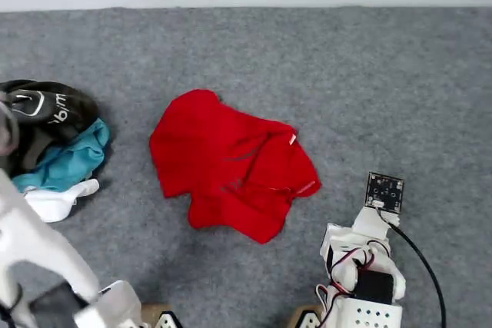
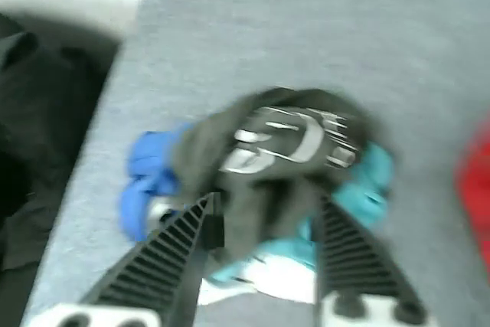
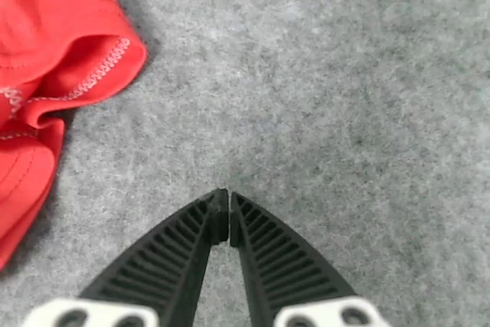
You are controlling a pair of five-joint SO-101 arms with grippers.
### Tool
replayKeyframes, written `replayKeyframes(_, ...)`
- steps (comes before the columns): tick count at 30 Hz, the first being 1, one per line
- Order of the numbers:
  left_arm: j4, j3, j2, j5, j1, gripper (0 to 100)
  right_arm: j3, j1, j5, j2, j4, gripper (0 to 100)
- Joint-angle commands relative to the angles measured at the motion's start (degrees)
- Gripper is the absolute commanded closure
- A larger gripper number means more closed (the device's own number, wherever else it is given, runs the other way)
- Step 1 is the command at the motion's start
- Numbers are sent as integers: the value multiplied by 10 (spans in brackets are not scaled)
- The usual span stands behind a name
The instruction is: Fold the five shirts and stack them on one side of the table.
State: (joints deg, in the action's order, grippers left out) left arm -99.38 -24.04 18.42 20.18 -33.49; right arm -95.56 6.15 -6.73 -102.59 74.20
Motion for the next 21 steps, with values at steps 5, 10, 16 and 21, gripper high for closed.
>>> replayKeyframes(5, -6, 245, 167, -4, 183, 948, -9, 0, -4, -4, 1, 986)
replayKeyframes(10, 49, 373, 220, -7, 262, 981, -9, 0, -4, -4, 1, 987)
replayKeyframes(16, 76, 454, 239, -7, 302, 981, -9, -2, -4, -4, 0, 985)
replayKeyframes(21, 115, 504, 225, -7, 309, 978, -9, 0, -4, -4, 1, 984)
